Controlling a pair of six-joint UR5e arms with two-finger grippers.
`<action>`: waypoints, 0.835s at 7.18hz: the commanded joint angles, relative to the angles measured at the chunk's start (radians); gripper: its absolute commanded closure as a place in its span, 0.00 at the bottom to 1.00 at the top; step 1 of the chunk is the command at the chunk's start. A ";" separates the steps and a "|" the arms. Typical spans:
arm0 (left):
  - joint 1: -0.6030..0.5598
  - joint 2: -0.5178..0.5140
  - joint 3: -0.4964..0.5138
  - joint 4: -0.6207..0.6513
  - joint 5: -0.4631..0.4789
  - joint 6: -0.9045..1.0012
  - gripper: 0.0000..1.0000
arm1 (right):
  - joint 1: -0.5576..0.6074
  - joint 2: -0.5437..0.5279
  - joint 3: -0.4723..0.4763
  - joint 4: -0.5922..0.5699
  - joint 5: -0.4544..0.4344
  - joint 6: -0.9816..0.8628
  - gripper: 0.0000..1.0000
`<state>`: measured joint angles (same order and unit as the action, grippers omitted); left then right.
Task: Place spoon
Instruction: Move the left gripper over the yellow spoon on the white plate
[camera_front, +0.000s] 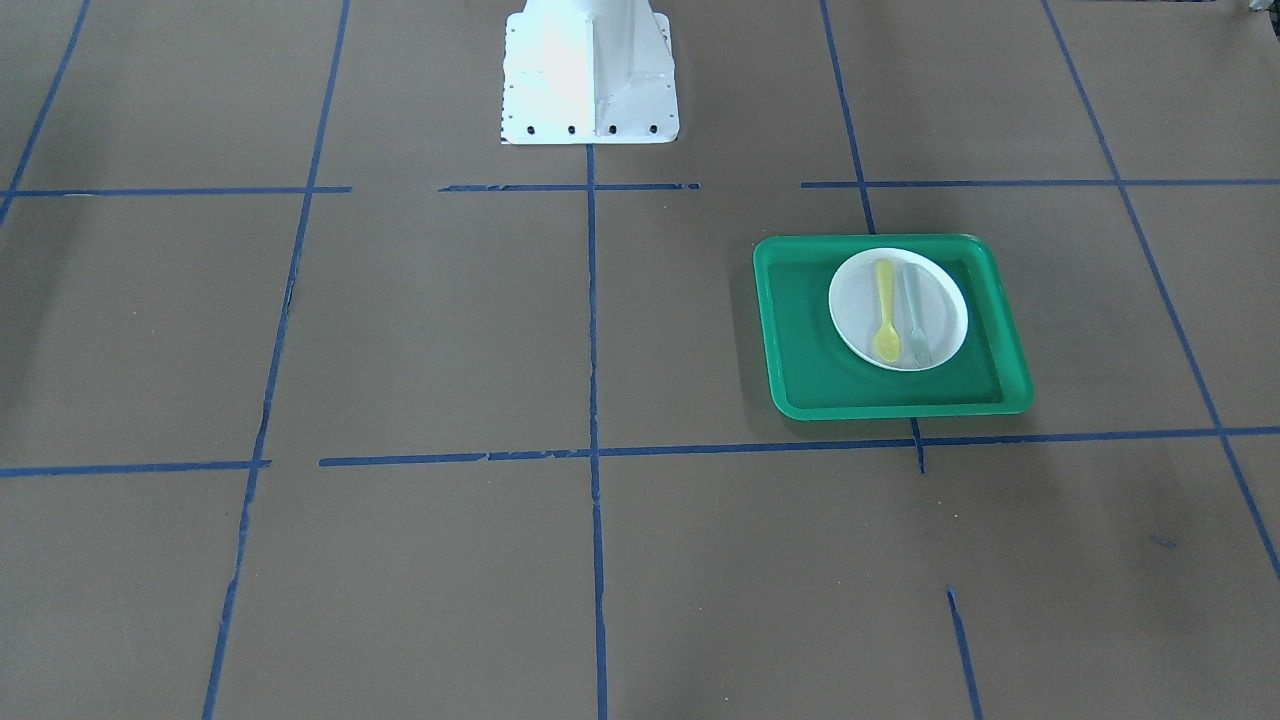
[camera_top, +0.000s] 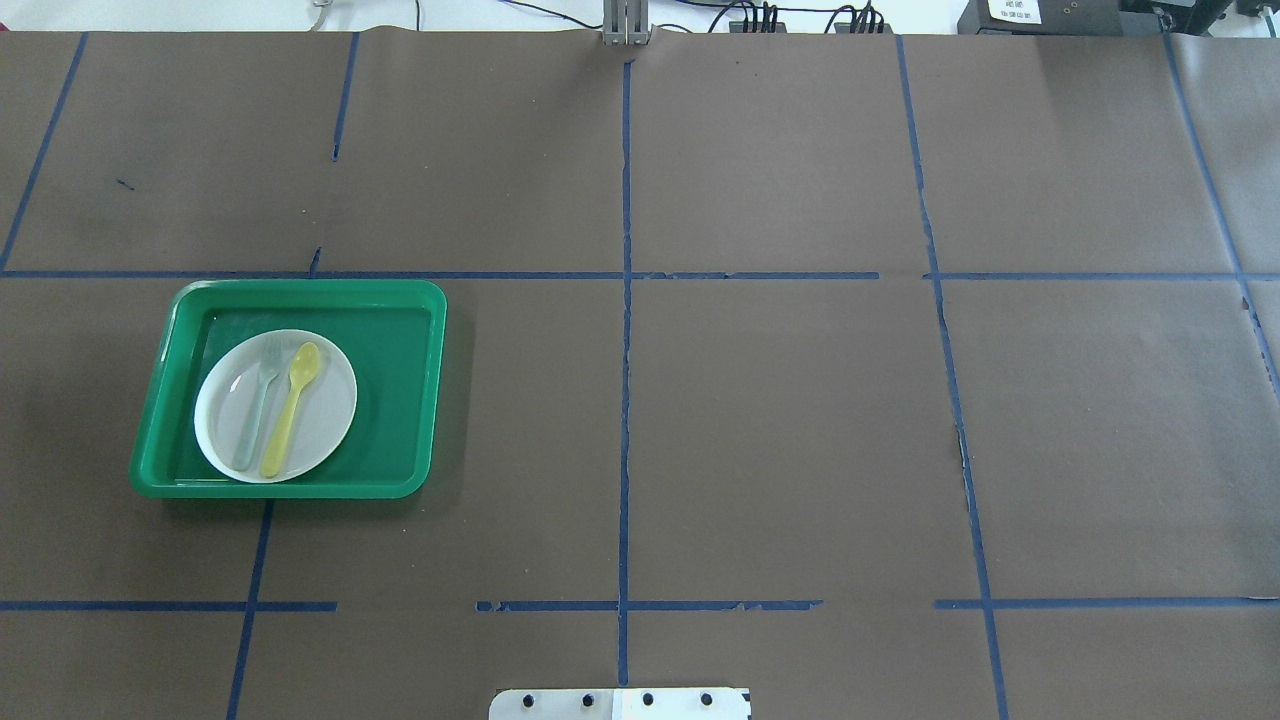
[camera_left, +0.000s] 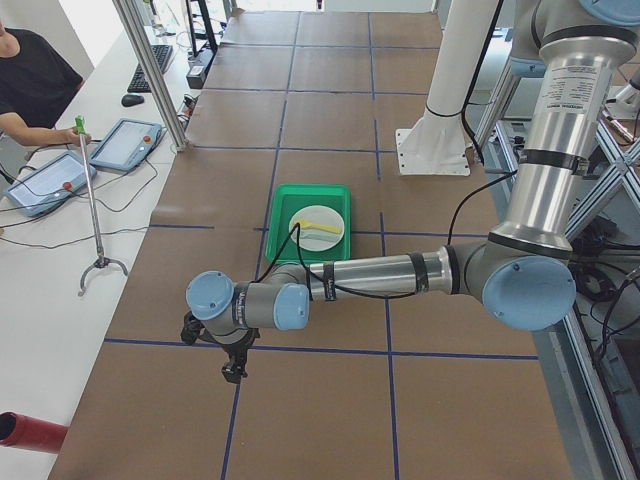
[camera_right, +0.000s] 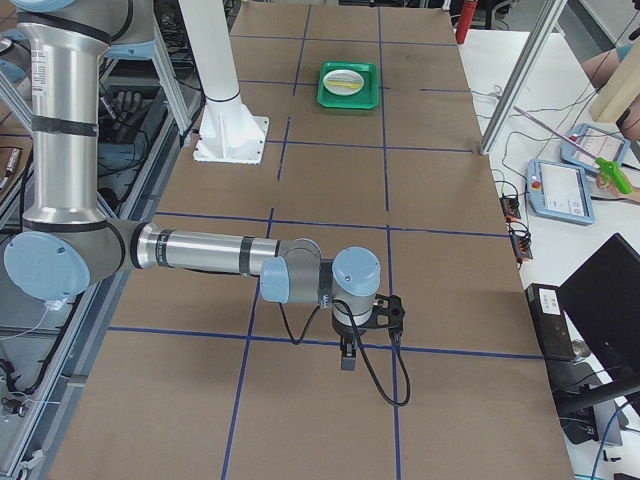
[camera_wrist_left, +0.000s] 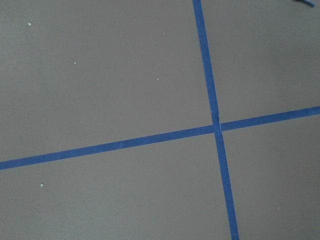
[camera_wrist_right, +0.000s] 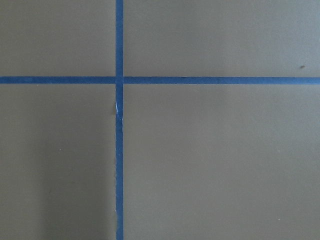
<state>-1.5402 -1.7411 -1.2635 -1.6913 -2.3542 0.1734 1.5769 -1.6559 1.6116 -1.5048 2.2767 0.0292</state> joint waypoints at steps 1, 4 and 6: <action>0.000 0.003 0.001 0.001 -0.002 -0.002 0.00 | 0.000 -0.001 0.001 0.000 0.001 0.000 0.00; 0.000 0.046 -0.023 -0.024 -0.005 0.003 0.00 | 0.000 -0.001 -0.001 0.000 0.001 0.000 0.00; 0.000 0.084 -0.051 -0.189 -0.013 -0.082 0.00 | 0.000 -0.001 -0.001 0.000 0.001 0.000 0.00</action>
<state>-1.5401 -1.6742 -1.2954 -1.7985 -2.3628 0.1562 1.5769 -1.6565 1.6108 -1.5048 2.2779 0.0291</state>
